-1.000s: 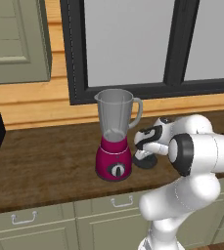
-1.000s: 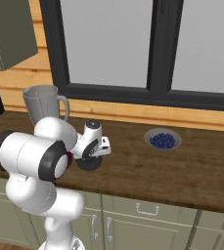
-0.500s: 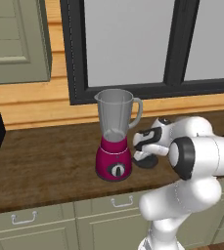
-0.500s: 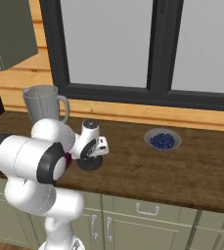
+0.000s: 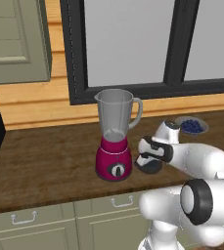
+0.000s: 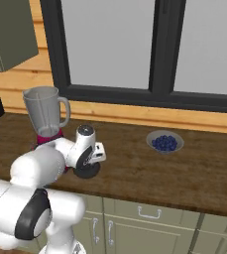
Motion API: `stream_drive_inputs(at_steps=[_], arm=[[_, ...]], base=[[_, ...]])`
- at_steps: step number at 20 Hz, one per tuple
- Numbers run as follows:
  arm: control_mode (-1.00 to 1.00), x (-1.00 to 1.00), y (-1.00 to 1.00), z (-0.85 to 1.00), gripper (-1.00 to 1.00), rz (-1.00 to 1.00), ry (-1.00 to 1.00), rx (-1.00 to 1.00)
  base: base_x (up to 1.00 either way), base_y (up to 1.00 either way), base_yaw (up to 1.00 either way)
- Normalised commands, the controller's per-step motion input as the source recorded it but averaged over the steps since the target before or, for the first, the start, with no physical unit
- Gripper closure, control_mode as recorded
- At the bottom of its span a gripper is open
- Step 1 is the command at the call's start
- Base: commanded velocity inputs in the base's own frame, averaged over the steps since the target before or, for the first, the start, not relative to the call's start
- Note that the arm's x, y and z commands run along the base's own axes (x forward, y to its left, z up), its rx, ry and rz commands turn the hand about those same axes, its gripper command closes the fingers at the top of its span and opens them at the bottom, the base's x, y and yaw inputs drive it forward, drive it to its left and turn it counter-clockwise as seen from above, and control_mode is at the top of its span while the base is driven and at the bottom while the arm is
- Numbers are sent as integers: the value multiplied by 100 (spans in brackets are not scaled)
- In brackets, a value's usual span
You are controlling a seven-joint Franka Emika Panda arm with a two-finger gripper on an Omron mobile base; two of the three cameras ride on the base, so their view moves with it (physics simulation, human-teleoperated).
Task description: Close the lid blender by securely placing the lid on top.
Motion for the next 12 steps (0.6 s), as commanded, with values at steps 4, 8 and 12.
stream_drive_inputs(at_steps=[4, 8, 12], arm=[[-100, -51, -12, 78, 100, -2, -8, 6], [-100, -47, -6, 90, 100, 0, -8, 5], [-100, -37, -1, 98, 100, -1, -2, 4]], base=[[0, 0, 0], [0, 0, 0], [0, 0, 0]])
